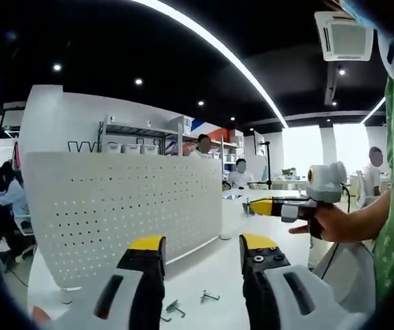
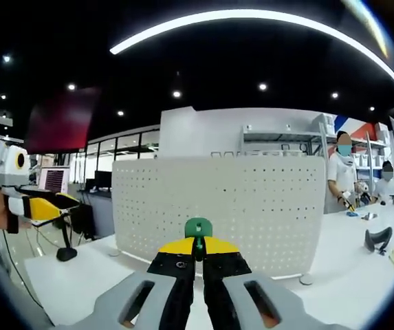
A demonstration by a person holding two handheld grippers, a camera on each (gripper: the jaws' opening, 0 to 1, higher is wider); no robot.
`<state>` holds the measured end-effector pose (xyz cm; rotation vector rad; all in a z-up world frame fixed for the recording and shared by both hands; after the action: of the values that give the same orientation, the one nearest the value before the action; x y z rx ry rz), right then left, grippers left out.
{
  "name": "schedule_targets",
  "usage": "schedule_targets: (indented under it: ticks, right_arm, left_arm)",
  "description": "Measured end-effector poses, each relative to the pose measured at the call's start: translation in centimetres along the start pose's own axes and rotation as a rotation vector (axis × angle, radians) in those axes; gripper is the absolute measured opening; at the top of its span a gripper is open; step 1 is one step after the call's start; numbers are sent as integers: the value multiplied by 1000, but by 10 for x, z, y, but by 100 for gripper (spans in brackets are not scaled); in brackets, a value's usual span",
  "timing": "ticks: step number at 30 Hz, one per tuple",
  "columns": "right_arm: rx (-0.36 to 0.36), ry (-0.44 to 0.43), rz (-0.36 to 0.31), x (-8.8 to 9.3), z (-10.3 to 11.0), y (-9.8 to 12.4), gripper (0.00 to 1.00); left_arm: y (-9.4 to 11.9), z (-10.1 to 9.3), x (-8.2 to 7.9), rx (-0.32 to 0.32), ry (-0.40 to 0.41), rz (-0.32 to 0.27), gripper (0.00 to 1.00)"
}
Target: Insert the hook assembly into the mounting plate slot until the hook locks in place.
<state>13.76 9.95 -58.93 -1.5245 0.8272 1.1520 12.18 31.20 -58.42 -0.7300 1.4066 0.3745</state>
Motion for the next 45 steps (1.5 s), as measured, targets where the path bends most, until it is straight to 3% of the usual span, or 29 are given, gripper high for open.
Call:
schedule_targets:
  ticks: [15,34,45]
  right_arm:
    - [16,18,26,4,-14,-22,2]
    - [57,58,-21,-18,-44,-74,2]
    - [88,111,-42,-31,-77,-114,2]
  left_arm:
    - [-16,-8,13,10,11,29,49]
    - [-29,-8,21,19,26,34,50]
    - [-31,-2,27,14,36,42,49]
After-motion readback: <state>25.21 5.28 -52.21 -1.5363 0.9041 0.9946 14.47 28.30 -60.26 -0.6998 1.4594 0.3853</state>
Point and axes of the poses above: the point that each gripper's makers call its tool centre point, and the gripper's own axes: y roughly backward along the fingers, z roughly to its left, x roughly out of its underside, the point moved 3 cm from there along y, roughly backward along the fingers, and after that the axes turned 13 degrees about -z, right-handed, at the moved point
